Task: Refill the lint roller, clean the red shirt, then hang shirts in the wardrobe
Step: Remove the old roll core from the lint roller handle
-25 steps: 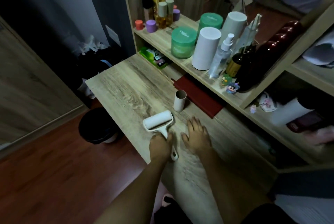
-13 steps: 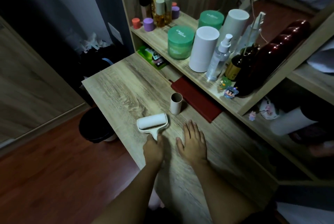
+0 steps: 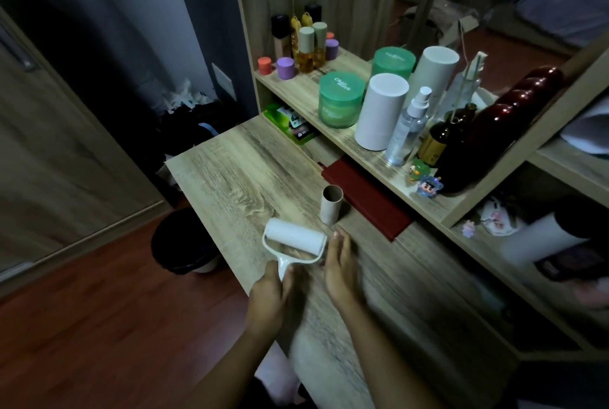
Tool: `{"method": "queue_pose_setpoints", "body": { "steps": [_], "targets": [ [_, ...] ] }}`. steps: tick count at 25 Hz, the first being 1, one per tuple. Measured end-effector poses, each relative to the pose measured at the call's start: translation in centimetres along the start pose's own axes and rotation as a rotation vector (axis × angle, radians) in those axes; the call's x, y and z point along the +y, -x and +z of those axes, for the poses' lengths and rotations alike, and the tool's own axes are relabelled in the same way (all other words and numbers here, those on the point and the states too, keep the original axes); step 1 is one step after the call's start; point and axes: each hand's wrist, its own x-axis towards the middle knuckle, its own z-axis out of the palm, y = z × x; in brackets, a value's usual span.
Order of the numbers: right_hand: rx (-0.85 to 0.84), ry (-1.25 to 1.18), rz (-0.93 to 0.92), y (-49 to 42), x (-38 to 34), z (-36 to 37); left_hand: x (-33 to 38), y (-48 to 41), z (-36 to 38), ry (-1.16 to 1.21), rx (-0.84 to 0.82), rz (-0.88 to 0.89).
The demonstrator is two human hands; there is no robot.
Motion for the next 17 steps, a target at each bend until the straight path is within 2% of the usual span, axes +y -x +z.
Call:
{"method": "queue_pose_setpoints", "body": {
  "steps": [2, 5, 9, 12, 15, 17],
  "targets": [
    [-0.034, -0.104, 0.048, 0.8, -1.2, 0.6, 0.2, 0.4, -0.4, -0.031, -0.039, 0.055],
    [0.006, -0.206, 0.083, 1.3, -2.3, 1.1, 0.8, 1.1, -1.4, 0.001, -0.059, 0.117],
    [-0.009, -0.269, 0.016, 1.2, -2.9, 0.1, 0.6, -0.5, -3.6, 0.358, 0.035, -0.106],
    [-0.096, -0.205, -0.049, 1.3, -3.1, -1.1, 0.9, -2.8, -5.9, 0.498, -0.082, -0.050],
    [-0.117, -0.133, -0.127, 1.6, -3.3, -1.8, 2.5, -3.5, -7.8, 0.448, -0.220, 0.059],
    [-0.099, -0.116, -0.135, 1.5, -3.3, -2.0, 2.5, -3.6, -8.2, 0.428, -0.255, 0.104]
  ]
}}
